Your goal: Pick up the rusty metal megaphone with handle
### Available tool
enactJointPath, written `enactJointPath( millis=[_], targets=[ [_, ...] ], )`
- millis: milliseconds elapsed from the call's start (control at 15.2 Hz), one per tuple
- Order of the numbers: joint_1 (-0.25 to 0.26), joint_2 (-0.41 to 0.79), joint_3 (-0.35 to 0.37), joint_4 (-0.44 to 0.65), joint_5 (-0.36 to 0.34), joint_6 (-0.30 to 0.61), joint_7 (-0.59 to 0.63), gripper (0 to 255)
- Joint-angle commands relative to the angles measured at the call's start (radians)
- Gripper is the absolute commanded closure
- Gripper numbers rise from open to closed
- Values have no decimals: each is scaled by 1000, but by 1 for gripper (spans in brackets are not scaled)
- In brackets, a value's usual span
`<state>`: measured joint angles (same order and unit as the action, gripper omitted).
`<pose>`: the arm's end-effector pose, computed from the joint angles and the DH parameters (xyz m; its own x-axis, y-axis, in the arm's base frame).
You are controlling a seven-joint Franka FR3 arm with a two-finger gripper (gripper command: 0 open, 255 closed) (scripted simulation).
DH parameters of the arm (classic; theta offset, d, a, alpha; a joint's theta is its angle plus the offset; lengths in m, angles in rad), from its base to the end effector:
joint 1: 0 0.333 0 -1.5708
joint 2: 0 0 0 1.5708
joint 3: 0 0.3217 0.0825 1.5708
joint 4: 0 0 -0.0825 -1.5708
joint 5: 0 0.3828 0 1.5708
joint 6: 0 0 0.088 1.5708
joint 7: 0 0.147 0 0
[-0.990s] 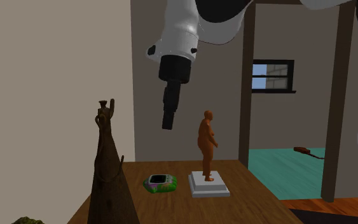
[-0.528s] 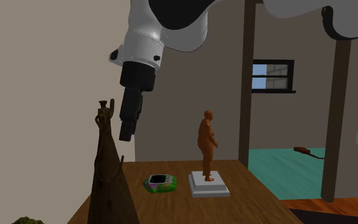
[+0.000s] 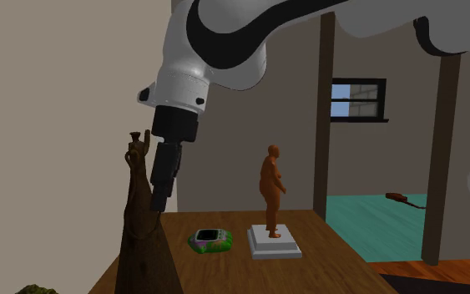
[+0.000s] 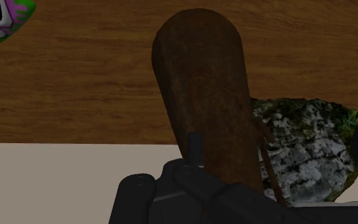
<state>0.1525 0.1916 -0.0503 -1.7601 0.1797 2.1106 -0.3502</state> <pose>0.6339 0.0811 0.4374 0.9162 0.3493 0.1961 0.3723 -0.9232 -0.0950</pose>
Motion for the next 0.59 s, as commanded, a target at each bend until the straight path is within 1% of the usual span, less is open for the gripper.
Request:
enactJointPath(
  millis=[0,66,528],
  targets=[
    [0,5,0,-3,1,9,-1,0],
    [0,5,0,-2,1,8,-1,255],
    [0,5,0,-3,1,9,-2,255]
  ],
)
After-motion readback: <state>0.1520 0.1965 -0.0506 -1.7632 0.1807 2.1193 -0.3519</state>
